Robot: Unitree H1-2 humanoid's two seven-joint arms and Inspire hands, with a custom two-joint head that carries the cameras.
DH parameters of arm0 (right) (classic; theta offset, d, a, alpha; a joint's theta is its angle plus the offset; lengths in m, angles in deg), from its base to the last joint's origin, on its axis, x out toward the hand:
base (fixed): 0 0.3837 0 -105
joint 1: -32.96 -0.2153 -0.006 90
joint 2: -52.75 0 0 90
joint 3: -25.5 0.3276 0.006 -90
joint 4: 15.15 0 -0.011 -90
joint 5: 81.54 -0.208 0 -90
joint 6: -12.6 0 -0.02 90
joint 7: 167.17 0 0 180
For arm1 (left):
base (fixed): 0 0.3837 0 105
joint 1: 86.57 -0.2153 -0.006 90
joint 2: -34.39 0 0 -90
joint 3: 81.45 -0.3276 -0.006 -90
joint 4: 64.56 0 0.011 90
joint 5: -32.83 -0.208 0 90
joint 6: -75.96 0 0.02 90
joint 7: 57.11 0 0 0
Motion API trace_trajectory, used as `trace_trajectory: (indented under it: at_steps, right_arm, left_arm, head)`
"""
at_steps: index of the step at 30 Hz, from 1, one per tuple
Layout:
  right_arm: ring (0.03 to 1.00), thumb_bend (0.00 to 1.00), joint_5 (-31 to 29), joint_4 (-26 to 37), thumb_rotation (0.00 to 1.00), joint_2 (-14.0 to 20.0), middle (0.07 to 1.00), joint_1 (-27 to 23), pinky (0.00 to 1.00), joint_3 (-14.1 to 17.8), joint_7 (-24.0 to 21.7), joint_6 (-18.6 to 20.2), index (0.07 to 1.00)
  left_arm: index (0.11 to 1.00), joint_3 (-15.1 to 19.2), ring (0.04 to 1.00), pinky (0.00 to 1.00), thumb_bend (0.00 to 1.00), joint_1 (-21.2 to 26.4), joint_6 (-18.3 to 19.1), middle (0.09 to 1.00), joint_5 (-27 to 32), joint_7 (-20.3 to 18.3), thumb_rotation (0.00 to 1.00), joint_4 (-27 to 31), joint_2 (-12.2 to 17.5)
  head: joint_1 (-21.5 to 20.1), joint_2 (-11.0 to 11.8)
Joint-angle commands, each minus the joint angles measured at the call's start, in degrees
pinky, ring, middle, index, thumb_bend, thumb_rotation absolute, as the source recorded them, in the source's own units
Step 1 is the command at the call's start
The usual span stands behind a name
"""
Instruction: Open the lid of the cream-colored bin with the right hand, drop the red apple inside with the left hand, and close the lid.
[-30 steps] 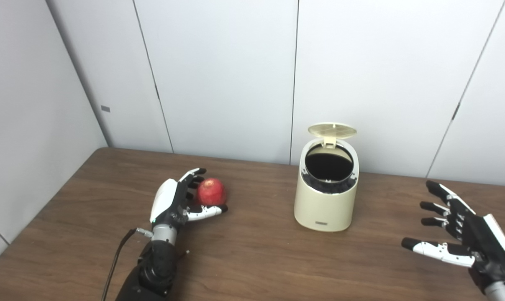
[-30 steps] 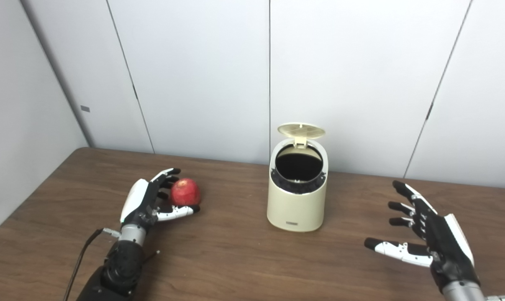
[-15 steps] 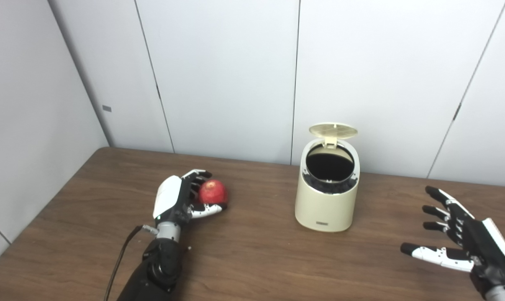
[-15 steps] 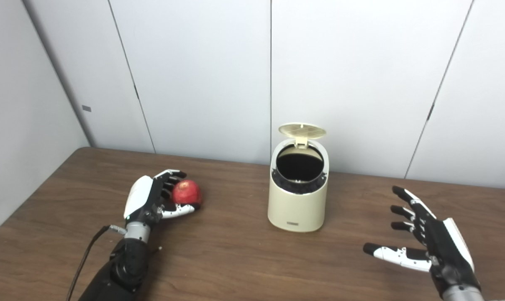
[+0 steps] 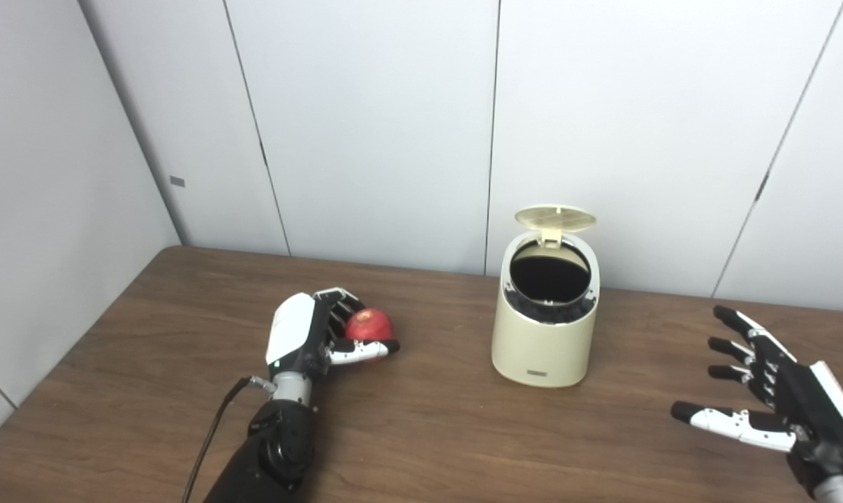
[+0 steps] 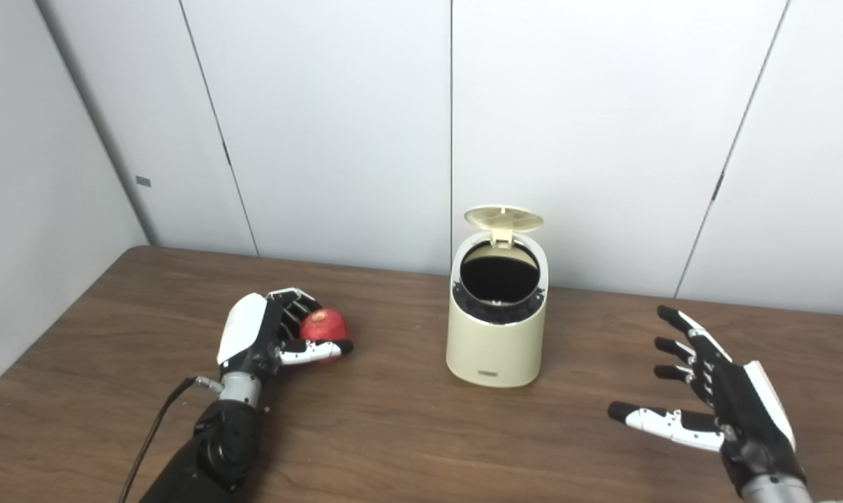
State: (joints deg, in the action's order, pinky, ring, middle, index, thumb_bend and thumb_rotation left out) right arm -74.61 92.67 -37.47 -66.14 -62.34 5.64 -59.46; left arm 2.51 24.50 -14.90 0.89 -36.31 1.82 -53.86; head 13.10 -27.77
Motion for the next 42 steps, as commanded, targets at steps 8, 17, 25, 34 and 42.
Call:
trace_trajectory:
  at_steps: [8, 17, 25, 34, 42]
  right_arm:
    - [0.842, 0.68, 0.89, -1.79, 0.00, 0.05, 0.947, -1.04, 0.70, -0.92, 0.66, -5.80, 0.899]
    - [0.811, 0.71, 0.82, -8.21, 0.05, -0.64, 0.929, -2.13, 0.63, -1.37, 1.11, -12.73, 0.869]
    - [0.819, 0.73, 3.88, -8.81, 0.17, -0.65, 0.931, -2.69, 0.63, -2.66, 1.30, -12.34, 0.878]
    - [0.825, 0.74, 4.88, -9.19, 0.19, -1.76, 0.930, -3.29, 0.64, -2.87, 1.61, -12.24, 0.879]
    - [0.828, 0.74, 5.39, -9.68, 0.19, -2.42, 0.934, -3.28, 0.63, -2.85, 1.77, -12.91, 0.881]
  left_arm:
    - [0.503, -0.13, 0.400, 0.31, 0.52, 0.31, -2.59, 0.459, -2.49, 1.83, 0.00, 10.63, -0.25]
    - [0.502, -1.16, 0.393, 0.31, 0.52, 4.07, -7.70, 0.456, -4.34, 0.82, 0.00, 20.06, -0.64]
    - [0.486, -2.71, 0.383, 0.29, 0.52, 10.31, -9.67, 0.479, -8.88, -0.86, 0.00, 23.70, -1.76]
    - [0.491, -3.75, 0.391, 0.30, 0.52, 14.46, -10.24, 0.474, -9.49, -3.00, 0.00, 23.17, -4.89]
    - [0.497, -5.46, 0.385, 0.30, 0.52, 15.91, -11.97, 0.467, -11.72, -0.86, 0.00, 18.65, -8.14]
  head:
    - [-3.48, 0.80]
    - [-7.13, 0.68]
    - [-9.32, 0.94]
    - [-10.56, 1.32]
    - [-11.48, 1.68]
